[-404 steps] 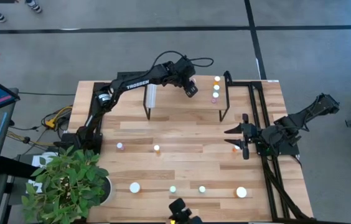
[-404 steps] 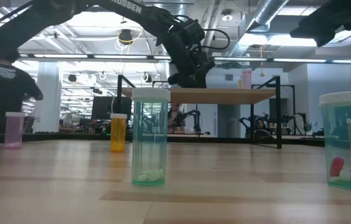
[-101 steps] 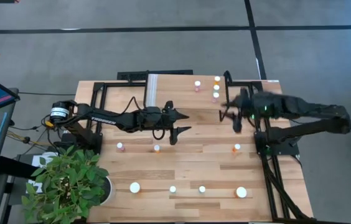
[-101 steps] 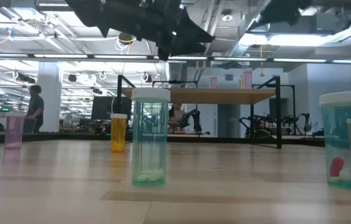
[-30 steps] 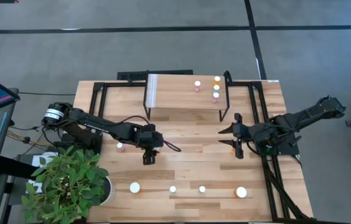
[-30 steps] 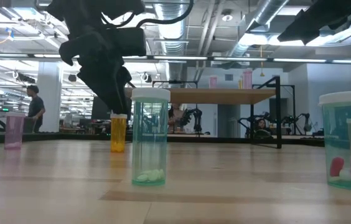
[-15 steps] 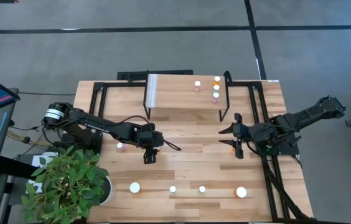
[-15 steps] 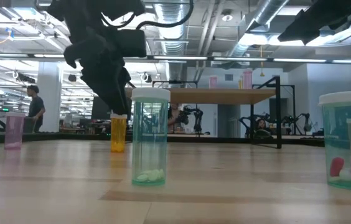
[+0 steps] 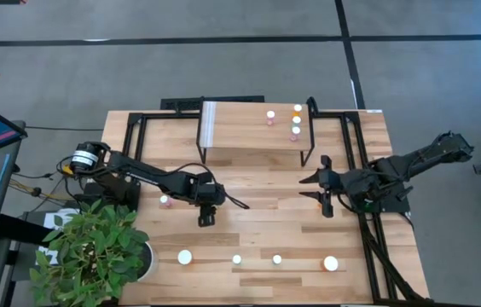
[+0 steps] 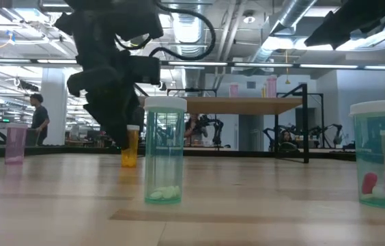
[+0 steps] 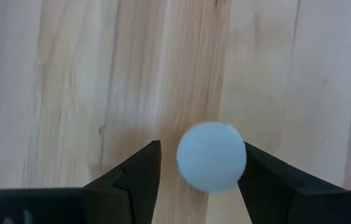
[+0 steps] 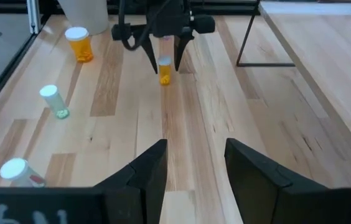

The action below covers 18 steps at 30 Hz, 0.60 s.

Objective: Pick and place medicine bottles onto shelf by color
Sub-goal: Put the left small orange pill bottle on the shelf

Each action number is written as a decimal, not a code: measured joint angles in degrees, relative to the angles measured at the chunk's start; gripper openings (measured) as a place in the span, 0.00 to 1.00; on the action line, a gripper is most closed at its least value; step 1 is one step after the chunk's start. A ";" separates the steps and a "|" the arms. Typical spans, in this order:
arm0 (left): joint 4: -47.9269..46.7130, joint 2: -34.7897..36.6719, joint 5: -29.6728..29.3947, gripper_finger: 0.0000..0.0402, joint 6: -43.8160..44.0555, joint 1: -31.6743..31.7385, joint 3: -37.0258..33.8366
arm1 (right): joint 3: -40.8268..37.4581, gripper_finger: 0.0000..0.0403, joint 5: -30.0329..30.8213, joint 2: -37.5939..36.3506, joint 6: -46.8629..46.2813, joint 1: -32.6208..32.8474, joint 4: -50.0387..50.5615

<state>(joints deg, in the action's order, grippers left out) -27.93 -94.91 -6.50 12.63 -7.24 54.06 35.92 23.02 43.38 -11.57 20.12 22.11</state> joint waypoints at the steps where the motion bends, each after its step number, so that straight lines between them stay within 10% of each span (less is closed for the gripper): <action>1: 0.45 0.02 -0.02 0.45 -0.11 0.01 0.01 | 0.00 0.45 0.09 0.17 0.01 0.00 -0.05; 18: 0.01 0.03 4.13 0.21 -0.14 1.83 1.31 | 0.00 0.44 2.65 1.72 0.04 0.00 -0.11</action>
<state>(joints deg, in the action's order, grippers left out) -27.91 -94.88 -2.37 12.49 -5.41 55.38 35.92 25.67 45.10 -11.53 20.12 22.00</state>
